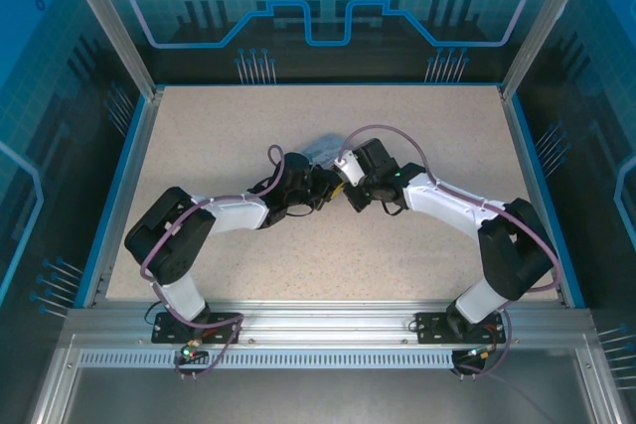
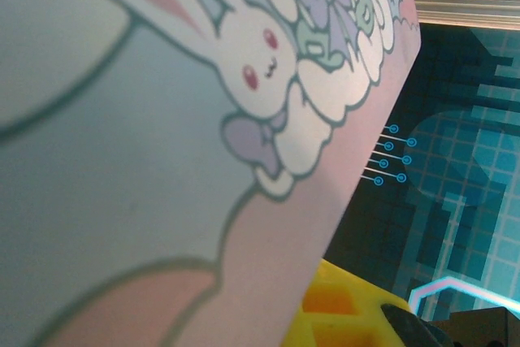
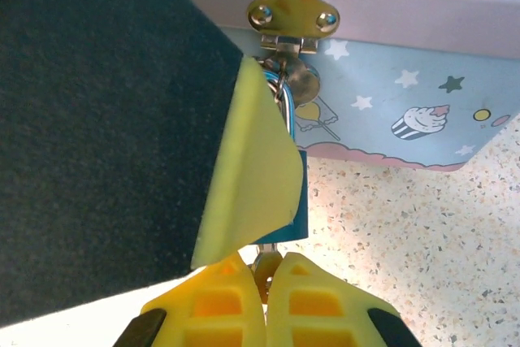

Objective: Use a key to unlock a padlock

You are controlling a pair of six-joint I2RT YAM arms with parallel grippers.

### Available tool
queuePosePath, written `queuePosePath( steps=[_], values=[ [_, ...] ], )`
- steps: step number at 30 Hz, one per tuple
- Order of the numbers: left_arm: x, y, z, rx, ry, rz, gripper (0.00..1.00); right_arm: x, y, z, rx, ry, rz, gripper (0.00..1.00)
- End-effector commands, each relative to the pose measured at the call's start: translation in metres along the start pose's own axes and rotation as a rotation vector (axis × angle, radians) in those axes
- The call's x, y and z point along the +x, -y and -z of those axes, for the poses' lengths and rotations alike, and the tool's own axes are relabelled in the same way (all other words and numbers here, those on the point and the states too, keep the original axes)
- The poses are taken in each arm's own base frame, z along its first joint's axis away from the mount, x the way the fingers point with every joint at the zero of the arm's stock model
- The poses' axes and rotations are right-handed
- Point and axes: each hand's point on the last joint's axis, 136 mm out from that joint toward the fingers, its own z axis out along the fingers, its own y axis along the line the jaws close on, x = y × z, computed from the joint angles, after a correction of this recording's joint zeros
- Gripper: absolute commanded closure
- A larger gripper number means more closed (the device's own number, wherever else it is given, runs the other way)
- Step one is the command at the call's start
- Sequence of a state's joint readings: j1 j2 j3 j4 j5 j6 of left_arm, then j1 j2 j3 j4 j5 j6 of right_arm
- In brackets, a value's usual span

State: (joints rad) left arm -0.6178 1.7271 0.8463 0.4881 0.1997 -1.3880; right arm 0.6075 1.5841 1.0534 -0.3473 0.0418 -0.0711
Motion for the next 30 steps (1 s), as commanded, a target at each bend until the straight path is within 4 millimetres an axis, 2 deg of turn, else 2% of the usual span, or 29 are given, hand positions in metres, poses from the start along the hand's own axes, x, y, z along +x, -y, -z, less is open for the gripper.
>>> queuePosePath(
  steps=[1,9,13,16,17,20,21,27,30],
  values=[
    [0.001,0.012,0.000,0.033,-0.015,-0.026,1.00,-0.015,-0.012,0.004,-0.114,0.046,-0.078,1.00],
    [-0.001,0.004,0.001,0.020,-0.010,-0.027,1.00,-0.031,-0.023,0.019,-0.480,0.118,-0.352,1.00],
    [-0.001,0.004,0.000,0.020,-0.010,-0.027,1.00,-0.034,-0.024,0.024,-0.587,0.140,-0.420,1.00],
    [-0.001,0.003,0.000,0.019,-0.009,-0.027,1.00,-0.034,-0.021,0.027,-0.590,0.142,-0.429,1.00],
    [-0.002,0.002,0.000,0.016,-0.008,-0.026,1.00,-0.033,-0.018,0.026,-0.570,0.137,-0.433,0.96],
    [-0.002,0.002,-0.001,0.018,-0.008,-0.027,1.00,-0.027,-0.008,0.027,-0.503,0.118,-0.446,0.60],
    [-0.003,0.002,-0.001,0.016,-0.005,-0.028,1.00,-0.024,-0.003,0.028,-0.475,0.109,-0.453,0.55],
    [-0.002,-0.011,0.000,-0.030,-0.012,-0.072,1.00,-0.001,0.025,0.044,-0.380,0.132,-0.560,0.49],
    [-0.002,-0.024,0.001,-0.081,-0.019,-0.122,1.00,0.008,0.029,0.047,-0.350,0.139,-0.612,0.47]
  ],
)
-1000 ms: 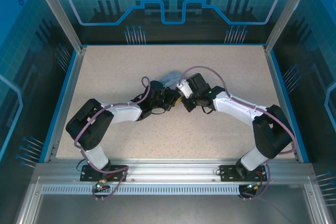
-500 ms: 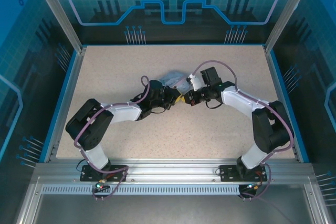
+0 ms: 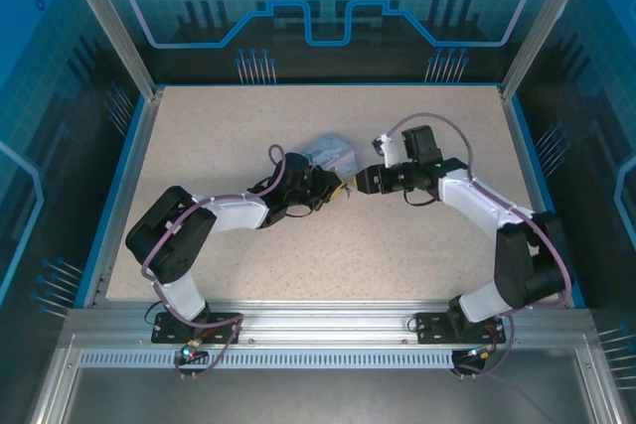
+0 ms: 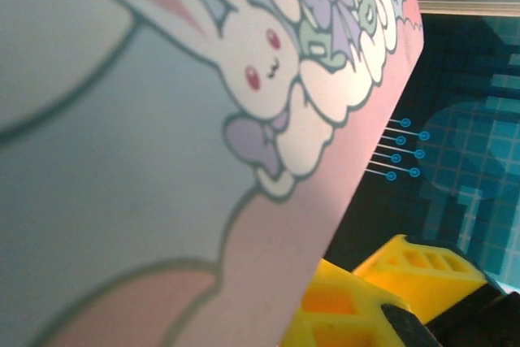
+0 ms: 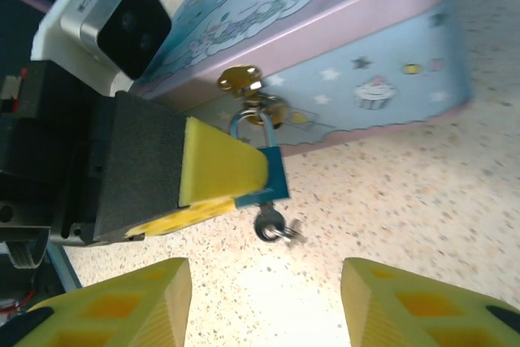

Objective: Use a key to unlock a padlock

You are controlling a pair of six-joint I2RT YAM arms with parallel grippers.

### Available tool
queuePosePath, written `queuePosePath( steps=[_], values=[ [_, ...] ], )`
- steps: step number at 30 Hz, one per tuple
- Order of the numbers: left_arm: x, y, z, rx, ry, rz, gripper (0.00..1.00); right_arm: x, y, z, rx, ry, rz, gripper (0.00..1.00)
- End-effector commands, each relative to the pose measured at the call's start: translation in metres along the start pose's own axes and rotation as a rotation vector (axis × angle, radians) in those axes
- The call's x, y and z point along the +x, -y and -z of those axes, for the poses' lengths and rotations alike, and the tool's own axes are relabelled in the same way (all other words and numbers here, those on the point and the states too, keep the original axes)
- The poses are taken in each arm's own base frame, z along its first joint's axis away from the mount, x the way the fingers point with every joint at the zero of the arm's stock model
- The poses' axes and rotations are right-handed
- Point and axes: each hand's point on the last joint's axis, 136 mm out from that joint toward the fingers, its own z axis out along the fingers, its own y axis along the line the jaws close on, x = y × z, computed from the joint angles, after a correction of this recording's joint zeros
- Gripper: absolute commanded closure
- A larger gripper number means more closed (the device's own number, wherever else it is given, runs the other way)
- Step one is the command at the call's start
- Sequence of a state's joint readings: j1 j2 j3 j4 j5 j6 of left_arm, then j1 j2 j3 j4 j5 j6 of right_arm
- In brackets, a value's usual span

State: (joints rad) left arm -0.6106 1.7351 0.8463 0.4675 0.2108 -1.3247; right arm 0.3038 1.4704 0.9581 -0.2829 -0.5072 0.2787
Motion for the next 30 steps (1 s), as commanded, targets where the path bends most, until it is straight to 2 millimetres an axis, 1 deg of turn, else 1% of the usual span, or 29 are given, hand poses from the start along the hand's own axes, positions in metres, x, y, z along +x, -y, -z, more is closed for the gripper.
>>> queuePosePath(
  steps=[1,3,5,6,8,9,12,15,20,23,27,30],
  values=[
    [0.001,-0.019,0.001,-0.067,-0.015,-0.084,0.97,0.008,0.008,0.005,0.032,0.015,-0.072,0.47],
    [0.003,-0.028,-0.001,-0.097,-0.034,-0.112,0.83,0.011,0.012,0.004,0.046,0.020,-0.098,0.47],
    [0.005,-0.036,-0.003,-0.113,-0.046,-0.131,0.74,0.008,0.014,0.003,0.056,0.039,-0.119,0.46],
    [0.006,-0.038,-0.003,-0.116,-0.053,-0.143,0.64,0.018,0.019,-0.002,0.062,0.027,-0.152,0.46],
    [0.008,-0.041,-0.005,-0.131,-0.069,-0.171,0.46,0.020,0.021,-0.005,0.061,0.034,-0.177,0.46],
    [0.009,-0.041,-0.004,-0.132,-0.078,-0.188,0.39,0.021,0.022,-0.006,0.064,0.037,-0.188,0.45],
    [0.010,-0.038,0.001,-0.148,-0.089,-0.229,0.26,0.023,0.022,-0.009,0.067,0.043,-0.202,0.44],
    [0.012,-0.033,0.010,-0.167,-0.097,-0.275,0.18,0.023,0.021,-0.012,0.070,0.042,-0.201,0.44],
    [0.013,-0.023,0.028,-0.185,-0.091,-0.330,0.10,0.022,0.021,-0.017,0.091,0.041,-0.201,0.44],
    [0.013,-0.018,0.038,-0.183,-0.081,-0.345,0.05,0.021,0.020,-0.023,0.086,0.044,-0.199,0.44],
    [0.010,-0.013,0.052,-0.179,-0.065,-0.355,0.01,0.021,0.012,-0.032,0.093,0.050,-0.145,0.44],
    [0.002,-0.012,0.062,-0.187,-0.036,-0.357,0.01,0.021,0.009,-0.037,0.126,0.060,-0.087,0.44]
  ],
)
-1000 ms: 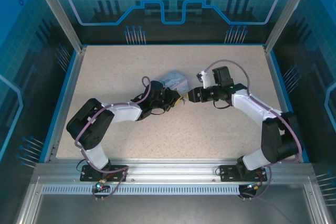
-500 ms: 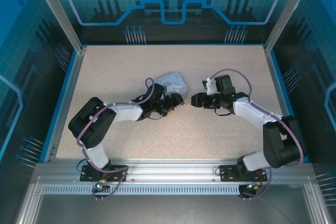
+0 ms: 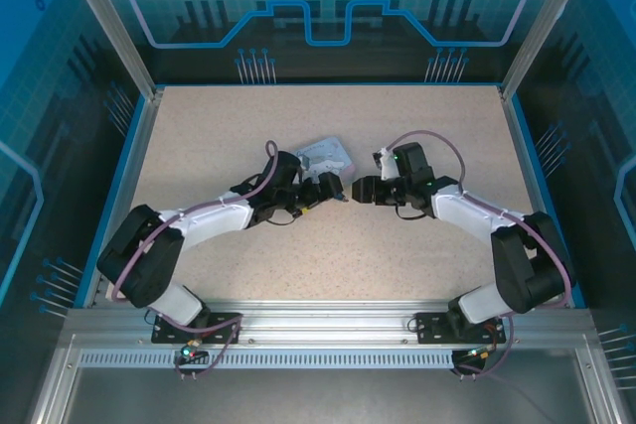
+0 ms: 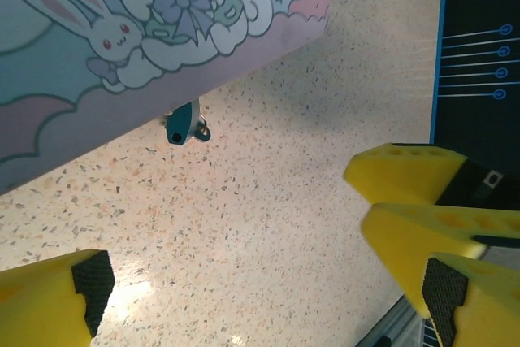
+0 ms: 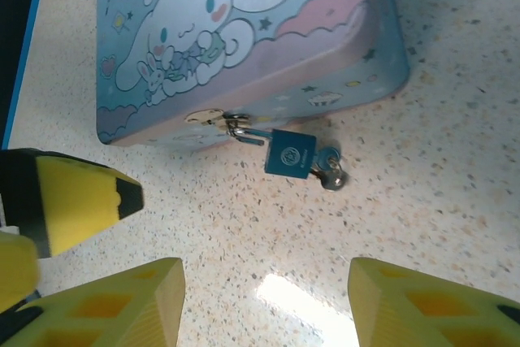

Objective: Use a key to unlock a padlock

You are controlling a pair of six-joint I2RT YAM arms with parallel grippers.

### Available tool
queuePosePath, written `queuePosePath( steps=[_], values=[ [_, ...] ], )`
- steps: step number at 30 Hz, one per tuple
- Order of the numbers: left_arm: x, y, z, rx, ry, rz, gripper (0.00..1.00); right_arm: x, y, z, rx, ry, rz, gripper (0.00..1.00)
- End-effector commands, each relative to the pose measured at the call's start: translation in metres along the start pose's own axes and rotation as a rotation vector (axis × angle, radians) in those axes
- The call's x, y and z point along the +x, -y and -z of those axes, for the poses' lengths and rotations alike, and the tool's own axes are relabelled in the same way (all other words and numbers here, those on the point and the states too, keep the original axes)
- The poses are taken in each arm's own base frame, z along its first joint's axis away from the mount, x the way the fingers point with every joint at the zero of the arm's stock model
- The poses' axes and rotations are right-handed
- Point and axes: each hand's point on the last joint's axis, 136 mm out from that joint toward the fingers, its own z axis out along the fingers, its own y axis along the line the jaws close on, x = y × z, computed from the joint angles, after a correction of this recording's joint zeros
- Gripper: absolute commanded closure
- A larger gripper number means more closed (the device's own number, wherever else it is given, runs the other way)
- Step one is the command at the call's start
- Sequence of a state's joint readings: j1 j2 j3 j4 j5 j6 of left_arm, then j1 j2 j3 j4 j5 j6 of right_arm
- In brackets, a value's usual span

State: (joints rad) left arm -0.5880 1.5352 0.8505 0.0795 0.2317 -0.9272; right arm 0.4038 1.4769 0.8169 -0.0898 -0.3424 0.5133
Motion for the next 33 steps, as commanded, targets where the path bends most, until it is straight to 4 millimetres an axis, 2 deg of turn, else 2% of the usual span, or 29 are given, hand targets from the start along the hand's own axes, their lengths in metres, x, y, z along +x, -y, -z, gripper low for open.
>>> queuePosePath(
  steps=[1,5,9,17,28,33],
  values=[
    [-0.010,-0.006,0.016,-0.035,0.032,-0.023,0.01,-0.004,-0.003,-0.009,0.047,0.039,0.086,0.44],
    [-0.023,-0.019,0.033,-0.058,0.078,0.001,0.01,-0.002,-0.002,-0.015,0.091,0.041,0.130,0.43],
    [-0.037,-0.029,0.047,-0.083,0.117,0.007,0.01,-0.005,-0.005,-0.025,0.063,0.033,0.105,0.43],
    [-0.059,-0.055,0.058,-0.135,0.152,0.045,0.01,-0.025,-0.030,-0.047,-0.030,0.037,0.069,0.43],
    [-0.058,-0.066,0.056,-0.141,0.147,0.056,0.01,-0.042,-0.048,-0.083,-0.061,0.014,0.058,0.44],
    [-0.057,-0.068,0.056,-0.141,0.147,0.054,0.01,-0.040,-0.054,-0.079,-0.078,0.007,0.076,0.45]
  ],
)
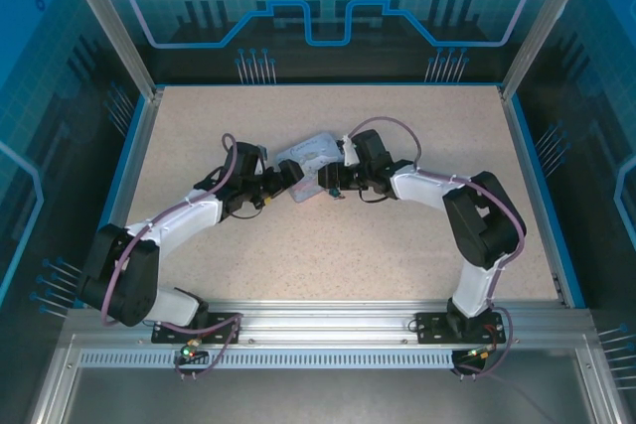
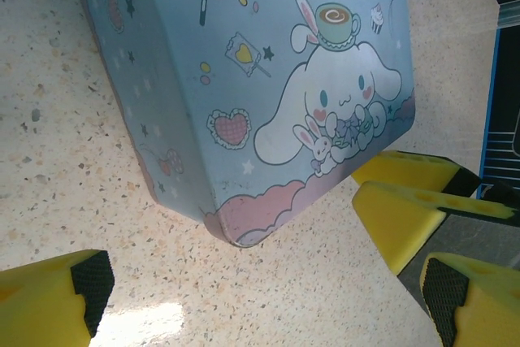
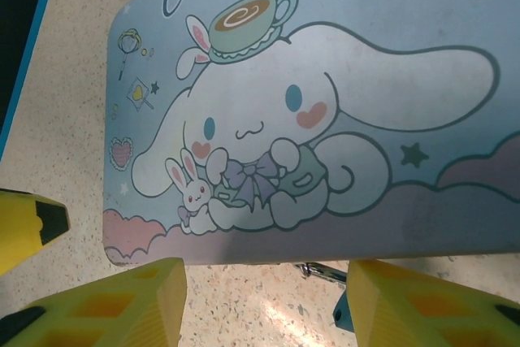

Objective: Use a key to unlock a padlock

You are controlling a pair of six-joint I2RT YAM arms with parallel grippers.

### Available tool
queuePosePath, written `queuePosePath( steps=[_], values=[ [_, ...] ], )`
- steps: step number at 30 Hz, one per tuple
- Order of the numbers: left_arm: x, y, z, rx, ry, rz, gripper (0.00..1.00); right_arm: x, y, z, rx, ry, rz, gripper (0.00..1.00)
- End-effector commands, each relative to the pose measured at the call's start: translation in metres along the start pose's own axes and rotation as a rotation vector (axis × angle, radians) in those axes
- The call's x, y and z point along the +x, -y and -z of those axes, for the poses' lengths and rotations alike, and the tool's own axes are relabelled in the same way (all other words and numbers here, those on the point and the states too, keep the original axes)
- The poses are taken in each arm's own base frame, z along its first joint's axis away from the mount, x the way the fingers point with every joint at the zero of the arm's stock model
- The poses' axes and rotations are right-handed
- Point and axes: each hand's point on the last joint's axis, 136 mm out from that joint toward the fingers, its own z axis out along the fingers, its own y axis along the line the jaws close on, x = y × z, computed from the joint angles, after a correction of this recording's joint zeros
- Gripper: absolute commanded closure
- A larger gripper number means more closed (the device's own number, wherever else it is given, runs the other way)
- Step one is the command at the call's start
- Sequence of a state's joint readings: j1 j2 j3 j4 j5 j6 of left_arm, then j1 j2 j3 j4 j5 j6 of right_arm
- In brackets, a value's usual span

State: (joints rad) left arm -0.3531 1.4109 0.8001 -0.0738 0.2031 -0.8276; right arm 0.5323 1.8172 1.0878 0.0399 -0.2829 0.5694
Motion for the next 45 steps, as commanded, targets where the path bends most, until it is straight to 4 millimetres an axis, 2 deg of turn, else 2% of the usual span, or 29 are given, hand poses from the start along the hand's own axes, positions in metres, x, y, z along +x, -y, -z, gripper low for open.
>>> queuePosePath(
  steps=[1,7,11,15,20,27,45],
  values=[
    [0.000,-0.004,0.000,0.000,-0.002,-0.021,0.01,-0.001,-0.016,0.007,-0.035,0.008,0.030,0.45],
    [0.003,-0.007,0.002,0.003,0.001,-0.015,0.01,0.013,0.005,0.029,0.093,0.004,0.110,0.45],
    [0.004,-0.007,0.004,0.009,0.005,-0.008,0.01,0.024,0.027,0.030,0.228,-0.035,0.178,0.45],
    [0.003,-0.007,0.006,0.011,0.012,-0.006,0.01,0.034,0.037,0.025,0.335,-0.078,0.268,0.45],
    [0.003,-0.004,0.008,0.014,0.015,-0.007,0.01,0.045,0.036,0.011,0.408,-0.116,0.368,0.44],
    [0.002,-0.003,0.010,0.017,0.018,-0.007,0.01,0.045,0.039,-0.002,0.518,-0.111,0.451,0.43],
    [0.001,-0.003,0.008,0.024,0.014,0.006,0.01,0.038,0.051,-0.025,0.576,-0.111,0.463,0.47]
  ],
)
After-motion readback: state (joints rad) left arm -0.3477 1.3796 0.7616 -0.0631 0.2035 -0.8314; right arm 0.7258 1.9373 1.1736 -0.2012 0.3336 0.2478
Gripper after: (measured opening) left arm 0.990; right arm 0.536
